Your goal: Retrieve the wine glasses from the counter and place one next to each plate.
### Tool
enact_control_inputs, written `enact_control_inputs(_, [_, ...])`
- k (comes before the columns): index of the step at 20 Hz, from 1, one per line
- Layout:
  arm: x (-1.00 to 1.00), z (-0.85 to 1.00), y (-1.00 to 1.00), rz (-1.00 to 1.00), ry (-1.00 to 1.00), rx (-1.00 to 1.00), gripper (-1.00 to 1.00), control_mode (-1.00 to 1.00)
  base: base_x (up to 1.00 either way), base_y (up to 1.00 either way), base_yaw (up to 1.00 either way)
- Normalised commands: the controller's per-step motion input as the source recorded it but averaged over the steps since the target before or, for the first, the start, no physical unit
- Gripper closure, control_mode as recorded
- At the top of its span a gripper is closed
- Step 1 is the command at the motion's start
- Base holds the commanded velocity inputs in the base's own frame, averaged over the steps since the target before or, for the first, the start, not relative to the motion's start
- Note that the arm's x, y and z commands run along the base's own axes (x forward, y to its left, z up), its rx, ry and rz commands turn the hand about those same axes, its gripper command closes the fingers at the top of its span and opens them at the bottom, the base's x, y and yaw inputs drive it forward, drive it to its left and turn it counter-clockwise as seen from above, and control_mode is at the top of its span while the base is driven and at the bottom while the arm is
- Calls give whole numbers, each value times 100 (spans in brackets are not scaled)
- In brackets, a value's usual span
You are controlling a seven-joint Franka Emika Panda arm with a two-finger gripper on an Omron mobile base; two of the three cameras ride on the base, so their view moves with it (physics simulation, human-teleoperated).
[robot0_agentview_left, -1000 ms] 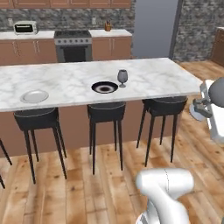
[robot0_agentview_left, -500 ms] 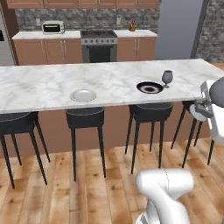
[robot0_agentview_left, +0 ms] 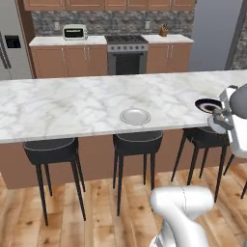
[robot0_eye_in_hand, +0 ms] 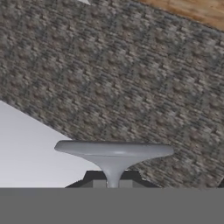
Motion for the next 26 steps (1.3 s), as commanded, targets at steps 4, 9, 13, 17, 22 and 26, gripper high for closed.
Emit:
enact_control_inputs(4, [0,0,0,0,0,0,100,100,73,16,-8])
enact_control_inputs(9, [0,0,0,0,0,0,100,100,69,-2,-1])
enact_control_inputs(13, [0,0,0,0,0,0,100,100,97,36,0])
enact_control_inputs(17, [0,0,0,0,0,0,100,100,88,17,0])
enact_control_inputs(22, [0,0,0,0,0,0,100,100,60,0,-11])
enact_control_inputs(26, [0,0,0,0,0,0,100,100,44,-3,-25])
